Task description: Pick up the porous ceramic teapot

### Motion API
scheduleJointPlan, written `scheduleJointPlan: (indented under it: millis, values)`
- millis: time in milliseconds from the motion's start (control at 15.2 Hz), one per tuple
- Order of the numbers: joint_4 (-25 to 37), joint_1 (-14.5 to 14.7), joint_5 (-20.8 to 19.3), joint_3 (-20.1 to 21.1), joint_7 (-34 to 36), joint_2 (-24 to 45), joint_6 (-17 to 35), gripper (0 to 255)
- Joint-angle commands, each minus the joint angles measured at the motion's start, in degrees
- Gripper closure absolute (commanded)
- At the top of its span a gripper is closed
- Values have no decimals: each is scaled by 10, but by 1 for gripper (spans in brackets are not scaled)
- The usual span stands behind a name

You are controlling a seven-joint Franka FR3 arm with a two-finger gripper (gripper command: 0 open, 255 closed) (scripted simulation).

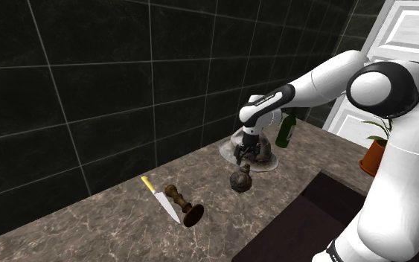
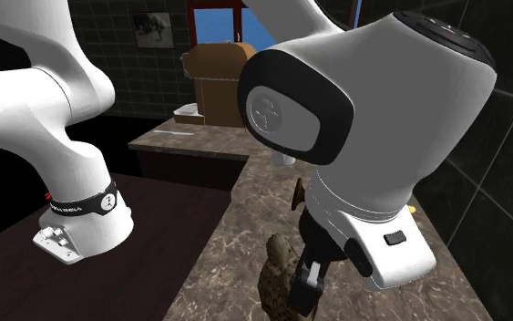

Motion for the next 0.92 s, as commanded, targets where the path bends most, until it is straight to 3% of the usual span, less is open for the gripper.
scheduleJointPlan:
  millis: [0,264,330,858]
  values:
    - [-3,-1,4,1,-5,12,14,0]
    - [-4,-2,10,3,-10,27,30,0]
    - [-4,-2,9,3,-10,26,30,255]
    - [-3,-2,9,3,-10,27,29,255]
